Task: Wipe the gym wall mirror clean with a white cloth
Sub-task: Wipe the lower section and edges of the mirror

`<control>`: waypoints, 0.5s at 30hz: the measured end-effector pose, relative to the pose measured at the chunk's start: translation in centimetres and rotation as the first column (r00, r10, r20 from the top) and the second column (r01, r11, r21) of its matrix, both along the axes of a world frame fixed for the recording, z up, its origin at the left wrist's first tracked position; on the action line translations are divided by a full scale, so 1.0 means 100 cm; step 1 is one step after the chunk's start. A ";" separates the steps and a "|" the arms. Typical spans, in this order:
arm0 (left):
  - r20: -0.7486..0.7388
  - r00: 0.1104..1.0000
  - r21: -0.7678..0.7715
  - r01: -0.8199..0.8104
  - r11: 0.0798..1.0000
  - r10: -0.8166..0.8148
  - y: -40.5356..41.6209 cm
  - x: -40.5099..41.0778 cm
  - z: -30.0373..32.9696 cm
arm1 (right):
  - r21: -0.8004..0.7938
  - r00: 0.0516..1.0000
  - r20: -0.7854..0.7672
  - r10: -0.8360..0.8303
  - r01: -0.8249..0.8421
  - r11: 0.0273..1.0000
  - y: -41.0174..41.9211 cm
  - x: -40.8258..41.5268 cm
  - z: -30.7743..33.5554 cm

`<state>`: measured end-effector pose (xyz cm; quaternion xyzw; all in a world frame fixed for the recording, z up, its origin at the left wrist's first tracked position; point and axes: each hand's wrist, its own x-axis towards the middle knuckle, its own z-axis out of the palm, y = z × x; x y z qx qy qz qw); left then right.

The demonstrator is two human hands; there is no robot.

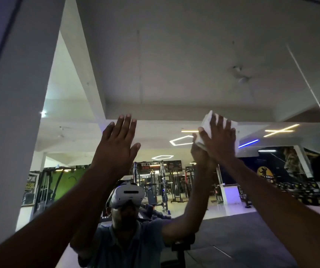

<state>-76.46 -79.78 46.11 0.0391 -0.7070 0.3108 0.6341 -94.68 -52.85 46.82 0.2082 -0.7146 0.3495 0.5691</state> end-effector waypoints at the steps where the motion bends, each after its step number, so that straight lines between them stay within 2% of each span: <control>1: -0.010 1.000 0.006 0.008 1.000 -0.008 -0.001 0.001 -0.005 | 0.016 0.999 -0.049 -0.018 0.018 1.000 -0.017 0.014 -0.007; 5: -0.018 1.000 -0.019 0.019 1.000 -0.019 -0.008 0.008 -0.030 | 0.285 0.963 -0.248 0.100 -0.026 0.958 -0.092 0.068 -0.060; 8: 0.004 1.000 -0.072 0.010 0.997 -0.010 -0.021 0.024 -0.041 | 0.414 0.926 -0.337 0.170 -0.017 0.910 -0.087 0.065 -0.060; 10: 0.009 1.000 -0.089 0.002 0.996 -0.001 -0.025 0.028 -0.045 | 0.363 0.933 -0.350 0.087 0.050 0.930 -0.051 0.026 -0.039; 11: 0.001 1.000 -0.087 -0.003 0.996 0.003 -0.027 0.029 -0.047 | 0.270 0.945 -0.327 0.007 0.086 0.959 -0.030 0.002 -0.027; 13: -0.029 1.000 -0.075 0.002 0.997 -0.004 -0.024 0.025 -0.049 | 0.072 0.980 -0.173 -0.097 0.111 0.991 0.006 -0.032 -0.010; 15: -0.051 0.999 -0.072 0.000 0.997 -0.004 -0.023 0.023 -0.050 | -0.021 0.993 -0.081 -0.090 0.088 0.996 0.003 -0.034 -0.002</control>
